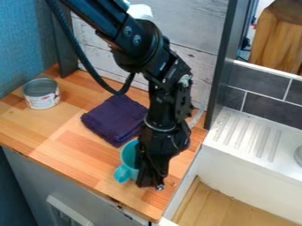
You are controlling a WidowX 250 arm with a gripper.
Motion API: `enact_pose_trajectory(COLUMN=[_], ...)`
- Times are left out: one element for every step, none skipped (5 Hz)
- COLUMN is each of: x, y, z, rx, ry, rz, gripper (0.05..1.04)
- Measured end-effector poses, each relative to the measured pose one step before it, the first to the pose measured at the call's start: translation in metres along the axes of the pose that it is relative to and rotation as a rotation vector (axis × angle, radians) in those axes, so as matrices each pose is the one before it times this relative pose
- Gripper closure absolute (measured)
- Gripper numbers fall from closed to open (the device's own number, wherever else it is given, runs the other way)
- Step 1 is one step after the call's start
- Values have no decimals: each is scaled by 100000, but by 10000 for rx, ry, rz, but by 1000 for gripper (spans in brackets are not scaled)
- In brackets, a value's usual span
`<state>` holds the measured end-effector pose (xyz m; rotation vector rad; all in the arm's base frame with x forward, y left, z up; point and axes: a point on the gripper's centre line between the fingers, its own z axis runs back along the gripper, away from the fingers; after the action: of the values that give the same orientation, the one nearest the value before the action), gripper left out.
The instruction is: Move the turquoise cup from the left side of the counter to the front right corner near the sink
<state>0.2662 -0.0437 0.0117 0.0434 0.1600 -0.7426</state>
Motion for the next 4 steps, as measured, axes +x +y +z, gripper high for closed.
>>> enact_pose_trajectory(x=[-2134, -1682, -1444, -1829], y=[1236, 770, 1397, 4646], z=[3801, 2370, 1475, 516], rx=[-244, -315, 149, 628], ry=[-916, -439, -268, -142], rz=[647, 338, 532, 1708], gripper=[439, 118, 75, 79])
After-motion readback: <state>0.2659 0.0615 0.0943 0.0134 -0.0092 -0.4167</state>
